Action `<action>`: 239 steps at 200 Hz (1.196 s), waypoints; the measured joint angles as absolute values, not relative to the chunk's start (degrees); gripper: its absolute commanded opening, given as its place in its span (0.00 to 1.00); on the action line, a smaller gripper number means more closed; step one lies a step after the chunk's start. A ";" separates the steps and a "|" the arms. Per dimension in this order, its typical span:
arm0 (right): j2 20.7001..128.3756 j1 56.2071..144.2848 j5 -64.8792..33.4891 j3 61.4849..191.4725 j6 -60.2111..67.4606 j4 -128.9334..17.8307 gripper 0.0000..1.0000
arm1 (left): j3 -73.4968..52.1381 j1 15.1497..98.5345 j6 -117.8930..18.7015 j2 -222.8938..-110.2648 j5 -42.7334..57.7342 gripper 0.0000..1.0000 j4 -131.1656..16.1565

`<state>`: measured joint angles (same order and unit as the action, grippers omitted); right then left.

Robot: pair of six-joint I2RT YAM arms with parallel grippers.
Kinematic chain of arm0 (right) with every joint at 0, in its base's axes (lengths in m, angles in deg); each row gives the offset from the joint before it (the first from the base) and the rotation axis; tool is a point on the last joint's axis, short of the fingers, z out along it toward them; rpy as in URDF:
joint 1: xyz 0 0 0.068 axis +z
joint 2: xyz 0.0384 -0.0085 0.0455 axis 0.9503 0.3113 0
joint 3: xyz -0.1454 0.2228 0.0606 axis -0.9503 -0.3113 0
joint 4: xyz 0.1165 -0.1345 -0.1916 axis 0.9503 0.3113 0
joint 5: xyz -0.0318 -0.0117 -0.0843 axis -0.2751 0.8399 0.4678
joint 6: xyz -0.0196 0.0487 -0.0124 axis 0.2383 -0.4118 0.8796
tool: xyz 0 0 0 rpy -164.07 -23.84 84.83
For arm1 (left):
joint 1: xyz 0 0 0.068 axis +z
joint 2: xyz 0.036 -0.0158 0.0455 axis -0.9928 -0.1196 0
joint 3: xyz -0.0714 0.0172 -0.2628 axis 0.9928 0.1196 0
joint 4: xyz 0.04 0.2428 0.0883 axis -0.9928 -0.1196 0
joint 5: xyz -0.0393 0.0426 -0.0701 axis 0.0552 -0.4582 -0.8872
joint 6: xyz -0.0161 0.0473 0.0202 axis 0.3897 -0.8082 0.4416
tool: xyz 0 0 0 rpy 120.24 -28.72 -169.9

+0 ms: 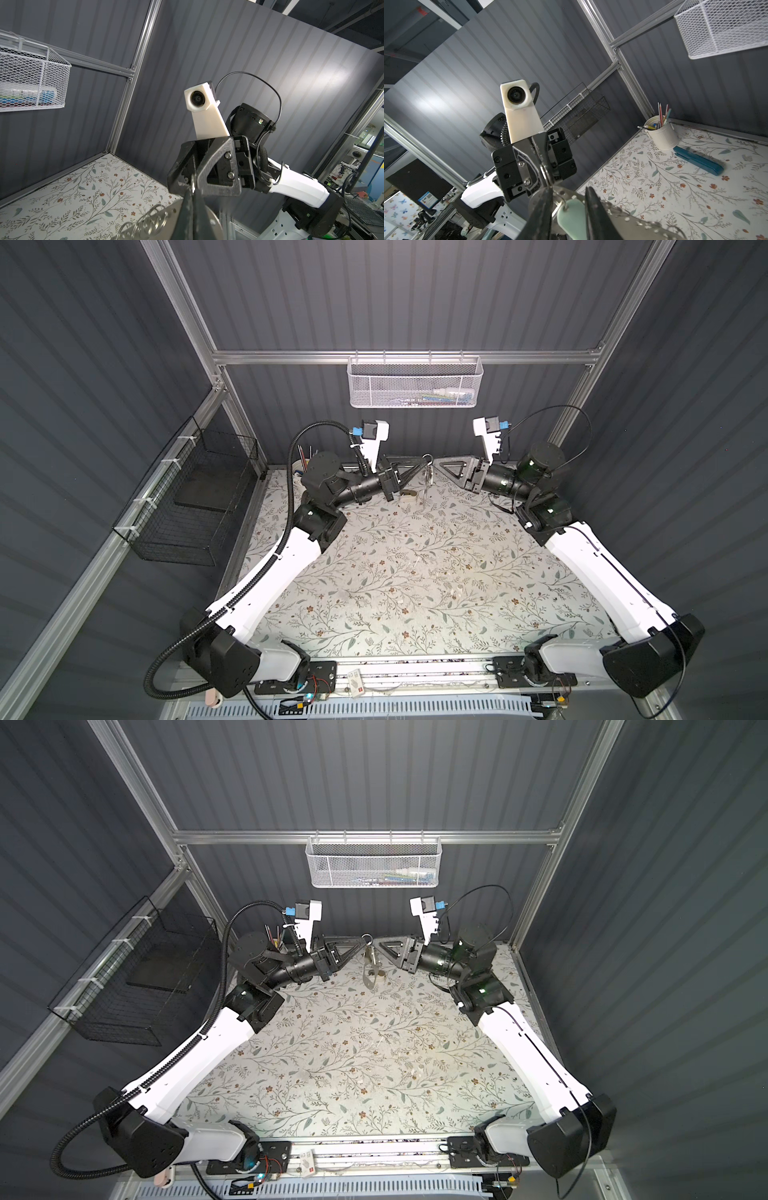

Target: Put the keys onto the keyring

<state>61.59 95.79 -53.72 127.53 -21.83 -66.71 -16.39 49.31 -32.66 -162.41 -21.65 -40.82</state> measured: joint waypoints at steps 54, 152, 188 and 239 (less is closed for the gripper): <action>61.59 95.79 -55.33 127.53 -23.45 -67.98 0.19 | -16.39 49.31 -32.47 -162.41 -21.72 0.00 -40.64; 61.56 95.79 -55.51 127.07 -23.41 -67.78 0.08 | -16.39 49.31 -32.49 -162.41 -21.69 0.00 -40.64; 61.56 95.79 -55.60 127.05 -23.41 -66.67 0.07 | -16.39 49.31 -31.85 -162.48 -21.83 0.00 -40.38; 62.22 96.53 -55.64 127.22 -22.95 -65.57 0.06 | -16.39 49.31 -30.98 -162.72 -22.37 0.00 -39.33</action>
<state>62.22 96.53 -55.64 127.22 -22.95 -65.57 -16.39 49.31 -30.98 -162.72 -22.37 -39.33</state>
